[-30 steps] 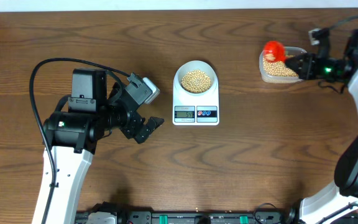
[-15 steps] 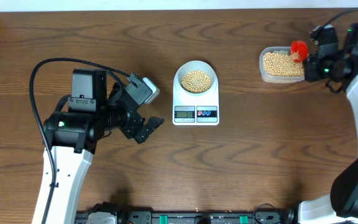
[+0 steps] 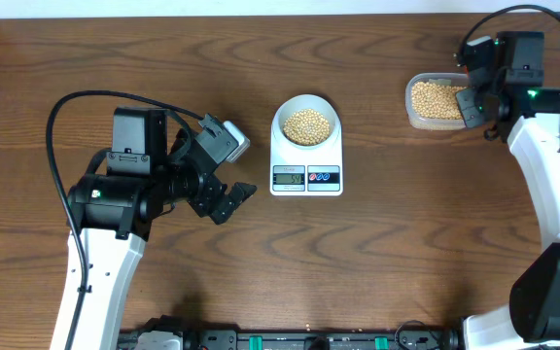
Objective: Scoop item into bowl and weigh 50g on scale
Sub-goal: 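Scoop soybeans from the tub and carry them over the bowl, then tilt the red scoop with the right gripper to pour into bowl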
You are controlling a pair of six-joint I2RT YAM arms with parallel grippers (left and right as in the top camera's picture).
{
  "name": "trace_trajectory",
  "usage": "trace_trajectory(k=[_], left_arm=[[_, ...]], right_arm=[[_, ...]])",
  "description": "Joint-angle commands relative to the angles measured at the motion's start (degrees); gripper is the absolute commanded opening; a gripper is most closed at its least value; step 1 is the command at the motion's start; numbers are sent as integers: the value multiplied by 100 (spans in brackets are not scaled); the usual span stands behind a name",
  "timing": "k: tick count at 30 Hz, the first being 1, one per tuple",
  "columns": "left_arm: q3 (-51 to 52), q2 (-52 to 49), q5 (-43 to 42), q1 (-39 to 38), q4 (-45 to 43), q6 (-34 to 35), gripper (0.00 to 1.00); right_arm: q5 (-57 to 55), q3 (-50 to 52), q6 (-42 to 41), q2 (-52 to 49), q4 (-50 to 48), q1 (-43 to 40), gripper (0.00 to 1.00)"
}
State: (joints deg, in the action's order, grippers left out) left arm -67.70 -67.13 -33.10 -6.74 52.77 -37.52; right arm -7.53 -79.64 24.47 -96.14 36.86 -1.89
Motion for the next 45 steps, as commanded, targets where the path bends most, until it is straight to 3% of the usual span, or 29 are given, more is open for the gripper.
trace_trajectory(k=[1, 5, 8, 24, 32, 45], left_arm=[[-179, -7, -96, 31, 33, 26, 98], [-179, -7, -96, 31, 33, 26, 98], [-179, -7, -96, 31, 33, 26, 98], [-179, -7, -96, 31, 33, 28, 98], [-179, -7, -96, 31, 33, 26, 98], [-179, -7, -96, 31, 33, 26, 98]], right_arm=[[1233, 24, 94, 162, -92, 234, 1], [3864, 24, 92, 146, -326, 442, 1], [4717, 26, 92, 79, -522, 660, 1], [4061, 26, 490, -632, -656, 1895, 1], [3123, 26, 704, -719, -667, 2151, 1], [2750, 26, 1038, -1045, -778, 2188, 1]])
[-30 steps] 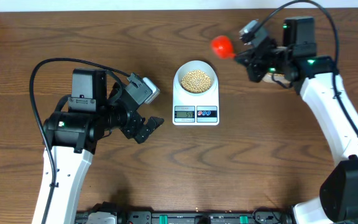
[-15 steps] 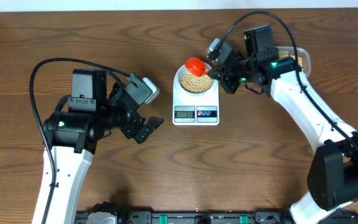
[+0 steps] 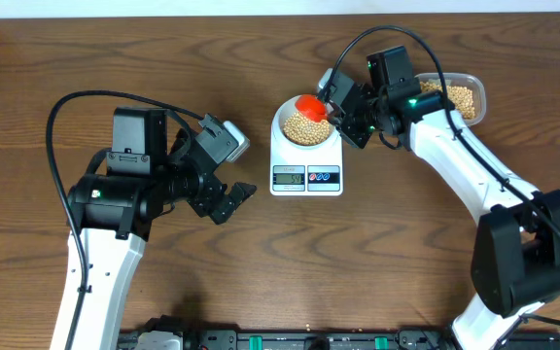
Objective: Scoop item into bowl and weigh 50g on scale
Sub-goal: 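Tilt the red scoop with the right gripper to pour into bowl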
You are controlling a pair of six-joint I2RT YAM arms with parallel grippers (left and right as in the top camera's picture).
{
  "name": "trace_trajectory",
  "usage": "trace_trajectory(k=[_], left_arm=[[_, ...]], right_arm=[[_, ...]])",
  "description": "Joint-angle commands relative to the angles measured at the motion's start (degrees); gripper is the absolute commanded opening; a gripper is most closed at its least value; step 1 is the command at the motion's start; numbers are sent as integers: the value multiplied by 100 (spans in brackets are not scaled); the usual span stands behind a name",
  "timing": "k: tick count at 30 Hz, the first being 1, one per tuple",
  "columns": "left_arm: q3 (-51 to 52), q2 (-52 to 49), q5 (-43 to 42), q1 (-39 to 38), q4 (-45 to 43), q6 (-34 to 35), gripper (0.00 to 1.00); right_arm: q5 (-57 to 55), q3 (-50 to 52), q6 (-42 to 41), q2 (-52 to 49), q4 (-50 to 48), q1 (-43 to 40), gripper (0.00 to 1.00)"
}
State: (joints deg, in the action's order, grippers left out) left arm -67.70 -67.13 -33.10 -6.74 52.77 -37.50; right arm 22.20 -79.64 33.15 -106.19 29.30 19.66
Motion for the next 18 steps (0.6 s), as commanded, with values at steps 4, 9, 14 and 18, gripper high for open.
trace_trajectory(k=[4, 9, 14, 18], left_arm=[[-179, -7, -96, 31, 33, 24, 98], [-179, -7, -96, 31, 33, 24, 98], [-179, -7, -96, 31, 33, 24, 98], [-179, -7, -96, 31, 33, 24, 98]], right_arm=[[-372, 26, 404, -103, -22, 48, 1], [-433, 26, 529, -157, -22, 125, 1], [-472, 26, 529, -173, 4, 271, 1], [-472, 26, 527, -173, 79, 400, 1]])
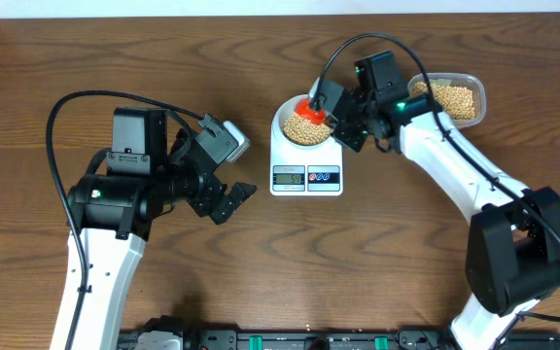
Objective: Scoop item into bowl and weigh 50g on scale
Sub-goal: 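Tilt the red scoop with the right gripper to pour into bowl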
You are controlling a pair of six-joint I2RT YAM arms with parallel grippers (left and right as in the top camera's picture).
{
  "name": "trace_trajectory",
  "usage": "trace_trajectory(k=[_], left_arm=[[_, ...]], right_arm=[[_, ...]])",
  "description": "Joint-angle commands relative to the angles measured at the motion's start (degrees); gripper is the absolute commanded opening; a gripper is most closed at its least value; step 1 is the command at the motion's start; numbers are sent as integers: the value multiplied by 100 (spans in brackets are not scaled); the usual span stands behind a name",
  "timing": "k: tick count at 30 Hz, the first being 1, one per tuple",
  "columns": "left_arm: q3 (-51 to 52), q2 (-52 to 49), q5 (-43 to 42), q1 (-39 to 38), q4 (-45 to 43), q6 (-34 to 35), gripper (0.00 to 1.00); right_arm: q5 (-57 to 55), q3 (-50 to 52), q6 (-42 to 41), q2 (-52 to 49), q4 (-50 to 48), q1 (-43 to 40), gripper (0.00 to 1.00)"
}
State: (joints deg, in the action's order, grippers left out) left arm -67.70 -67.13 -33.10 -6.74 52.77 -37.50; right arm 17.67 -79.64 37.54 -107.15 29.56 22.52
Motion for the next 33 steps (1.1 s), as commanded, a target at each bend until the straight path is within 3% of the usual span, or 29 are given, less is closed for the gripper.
trace_trajectory(k=[1, 5, 24, 33], left_arm=[[-179, -7, -96, 31, 33, 24, 98], [-179, -7, -96, 31, 33, 24, 98], [-179, -7, -96, 31, 33, 24, 98], [-179, -7, -96, 31, 33, 24, 98]], right_arm=[[-15, 26, 85, -76, 90, 129, 1], [7, 26, 0, -76, 249, 192, 1], [1064, 26, -2004, -74, 192, -186, 1], [2406, 26, -2448, -74, 192, -739, 1]])
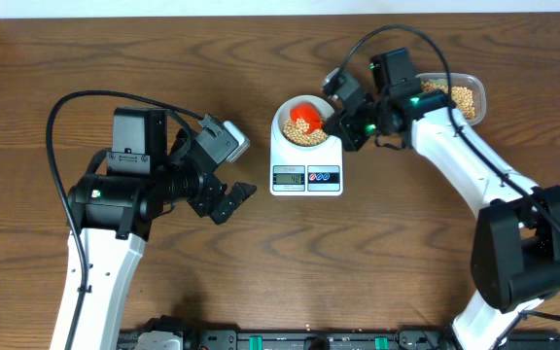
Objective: Scoop item into bowl and weigh 50g on scale
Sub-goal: 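Tilt the red scoop with the right gripper to pour into bowl, then carry the red scoop with the right gripper back to the tub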
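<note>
A white bowl [291, 133] of pale beans stands on the white scale [306, 177] at the table's middle. A red scoop [305, 118] hangs over the bowl, its red inside facing up with no beans visible in it. My right gripper [337, 114] is at the bowl's right rim, shut on the scoop's handle. A clear tub of beans [458, 95] sits behind the right arm. My left gripper [234, 200] is left of the scale, open with nothing in it.
The scale's display [288, 176] and its buttons face the near edge. The left arm's body and cable fill the left side of the table. A black rail runs along the near edge.
The red scoop was low at the bowl's far right rim; now it sits over the bowl's middle with its red inside showing. The right gripper has shifted slightly right. The left arm is unchanged.
My right gripper was at the bean tub at the far right. Then it was beside the bowl with the red scoop over the rim, then lower against the beans. Now the scoop shows red over the bowl. The left arm stayed still throughout.
</note>
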You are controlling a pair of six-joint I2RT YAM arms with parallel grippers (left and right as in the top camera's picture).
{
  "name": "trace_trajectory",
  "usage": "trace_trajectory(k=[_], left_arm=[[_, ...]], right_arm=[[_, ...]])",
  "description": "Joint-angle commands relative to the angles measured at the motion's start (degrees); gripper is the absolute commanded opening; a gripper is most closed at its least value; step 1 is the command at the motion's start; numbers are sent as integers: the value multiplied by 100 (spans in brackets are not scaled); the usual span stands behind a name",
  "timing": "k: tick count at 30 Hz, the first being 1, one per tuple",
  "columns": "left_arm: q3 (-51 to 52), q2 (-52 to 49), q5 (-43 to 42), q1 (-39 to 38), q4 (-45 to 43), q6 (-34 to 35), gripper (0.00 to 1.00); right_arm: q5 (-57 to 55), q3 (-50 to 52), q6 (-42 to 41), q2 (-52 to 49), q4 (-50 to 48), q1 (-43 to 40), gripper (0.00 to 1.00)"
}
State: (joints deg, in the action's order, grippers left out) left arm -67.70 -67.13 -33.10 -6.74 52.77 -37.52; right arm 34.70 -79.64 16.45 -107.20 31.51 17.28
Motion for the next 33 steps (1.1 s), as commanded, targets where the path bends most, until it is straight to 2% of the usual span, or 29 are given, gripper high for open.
trace_trajectory(k=[1, 14, 33], left_arm=[[-179, -7, -96, 31, 33, 26, 98], [-179, -7, -96, 31, 33, 28, 98], [-179, -7, -96, 31, 33, 26, 98]], right_arm=[[870, 26, -367, -70, -4, -306, 1], [2747, 26, -621, -70, 2, -1062, 1], [2870, 26, -614, -70, -2, -1182, 1]])
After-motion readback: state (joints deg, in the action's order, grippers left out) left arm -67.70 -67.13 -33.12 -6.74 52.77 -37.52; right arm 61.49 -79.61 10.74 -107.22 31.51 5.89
